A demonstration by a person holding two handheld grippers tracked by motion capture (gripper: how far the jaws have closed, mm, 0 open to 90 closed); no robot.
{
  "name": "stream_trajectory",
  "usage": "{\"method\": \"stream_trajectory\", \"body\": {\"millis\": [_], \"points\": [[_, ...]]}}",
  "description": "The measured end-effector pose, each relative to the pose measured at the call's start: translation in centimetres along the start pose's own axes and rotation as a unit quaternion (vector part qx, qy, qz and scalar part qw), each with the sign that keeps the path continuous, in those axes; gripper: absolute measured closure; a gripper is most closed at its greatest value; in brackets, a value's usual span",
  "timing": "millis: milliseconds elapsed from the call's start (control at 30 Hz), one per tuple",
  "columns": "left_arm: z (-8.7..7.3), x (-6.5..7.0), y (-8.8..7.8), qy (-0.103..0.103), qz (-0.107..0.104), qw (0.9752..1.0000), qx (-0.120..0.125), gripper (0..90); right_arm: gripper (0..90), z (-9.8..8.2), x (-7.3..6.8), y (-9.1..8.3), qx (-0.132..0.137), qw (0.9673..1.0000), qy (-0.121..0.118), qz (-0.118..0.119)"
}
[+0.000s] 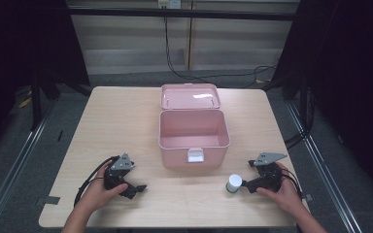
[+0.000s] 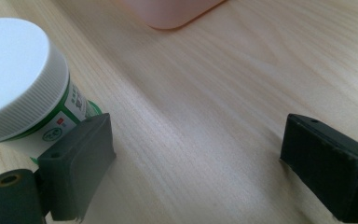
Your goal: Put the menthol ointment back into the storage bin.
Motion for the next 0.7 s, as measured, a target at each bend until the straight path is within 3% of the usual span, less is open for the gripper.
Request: {"method": "stream_trajectory", "body": {"millis": [133,267,333,367,433,467,500,533,567,600,633,667,700], "points": [[0.0,0.0,0.0,0.001,0.0,1.0,-0.001,0.0,13.1,0.1,0.0,-0.3,-0.023,0.9997,0.001,-0.008],[0.0,0.0,0.0,0.0,0.0,1.0,0.0,0.0,15.0,0.2,-0.1,-1.1,-0.069,0.9973,0.023,0.013],[0.0,0.0,0.0,0.001,0.0,1.0,-0.001,0.0,15.3,0.2,-0.1,-1.3,-0.076,0.9968,0.023,0.008],[0.0,0.0,0.0,0.001,0.0,1.0,-0.001,0.0,16.8,0.2,-0.1,-1.8,-0.102,0.9947,0.005,0.003],[0.0,0.0,0.0,0.001,0.0,1.0,-0.001,0.0,16.9,0.1,-0.2,-2.0,-0.113,0.9936,0.004,0.001],[0.0,0.0,0.0,0.001,0.0,1.0,0.0,0.0,17.1,0.0,-0.2,-2.4,-0.136,0.9907,-0.011,0.002],[0.0,0.0,0.0,0.001,0.0,1.0,0.0,0.0,17.1,0.0,-0.2,-2.4,-0.136,0.9907,-0.011,0.002],[0.0,0.0,0.0,0.001,0.0,1.0,-0.001,0.0,17.2,-0.1,-0.5,-2.7,-0.16,0.9868,-0.022,0.011],[0.0,0.0,0.0,0.001,0.0,1.0,0.0,0.0,17.2,-0.1,-0.5,-2.7,-0.16,0.9868,-0.022,0.011],[0.0,0.0,0.0,0.001,0.0,1.0,-0.001,0.0,17.6,-0.1,-0.7,-2.8,-0.171,0.9847,-0.03,0.012],[0.0,0.0,0.0,0.001,0.0,1.0,-0.001,0.0,18.0,-0.2,-0.9,-3.0,-0.184,0.9821,-0.036,0.013],[0.0,0.0,0.0,0.001,0.0,1.0,-0.001,0.0,18.8,-0.1,-1.4,-3.4,-0.208,0.977,-0.046,0.014],[0.0,0.0,0.0,0.001,0.0,1.0,-0.001,0.0,20.4,0.0,-1.6,-3.6,-0.215,0.9751,-0.051,0.015]]}}
Point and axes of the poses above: each handheld gripper's, and its own axes: y roughly forward along the jaws, z roughly out of its top, x roughly to its right, the point moved 8 cm from there along y, roughly forward along the jaws, and after that the axes turned 14 degrees about y, right-handed, at the moved point
